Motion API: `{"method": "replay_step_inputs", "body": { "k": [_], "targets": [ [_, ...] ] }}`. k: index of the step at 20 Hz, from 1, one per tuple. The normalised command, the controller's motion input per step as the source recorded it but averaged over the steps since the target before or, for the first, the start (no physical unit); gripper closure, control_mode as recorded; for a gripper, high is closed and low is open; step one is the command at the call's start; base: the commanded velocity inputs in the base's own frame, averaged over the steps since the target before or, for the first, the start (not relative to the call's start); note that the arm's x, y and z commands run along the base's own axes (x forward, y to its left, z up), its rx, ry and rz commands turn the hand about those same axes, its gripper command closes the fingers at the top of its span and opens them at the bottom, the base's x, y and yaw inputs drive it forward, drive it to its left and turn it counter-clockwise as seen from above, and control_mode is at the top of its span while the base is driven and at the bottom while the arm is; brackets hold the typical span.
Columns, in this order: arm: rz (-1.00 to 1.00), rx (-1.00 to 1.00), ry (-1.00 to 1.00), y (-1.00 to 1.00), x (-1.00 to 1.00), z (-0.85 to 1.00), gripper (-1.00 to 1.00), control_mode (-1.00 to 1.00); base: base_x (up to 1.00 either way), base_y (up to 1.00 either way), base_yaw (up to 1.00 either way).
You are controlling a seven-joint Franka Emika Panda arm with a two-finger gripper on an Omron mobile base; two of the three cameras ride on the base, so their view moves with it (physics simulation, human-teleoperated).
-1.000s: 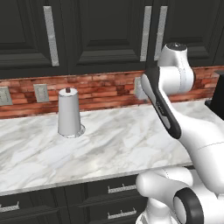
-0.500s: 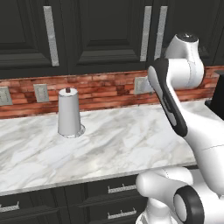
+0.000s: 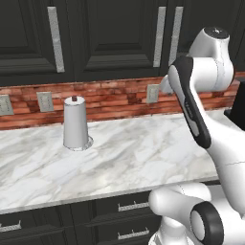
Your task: Move the bowls from the cabinet to the plates on the dining table.
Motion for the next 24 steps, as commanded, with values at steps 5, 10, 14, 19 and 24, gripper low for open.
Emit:
{"method": "replay_step_inputs", "body": {
  "k": [5,10,14,19,24],
  "targets": [
    [0.00,0.00,-0.09,-0.03,-0.03,0.27,-1.00,-1.00,0.00,0.00,0.00],
    [0.01,0.00,-0.12,0.00,0.00,0.22,-1.00,-1.00,0.00,0.00,0.00],
    [0.01,0.00,-0.13,-0.04,0.00,0.19,-1.00,-1.00,0.00,0.00,0.00],
    [0.01,0.01,-0.14,-0.05,0.00,0.16,-1.00,-1.00,0.00,0.00,0.00],
    [0.00,0.00,-0.14,-0.01,0.00,0.15,-1.00,-1.00,0.00,0.00,0.00]
  ]
}}
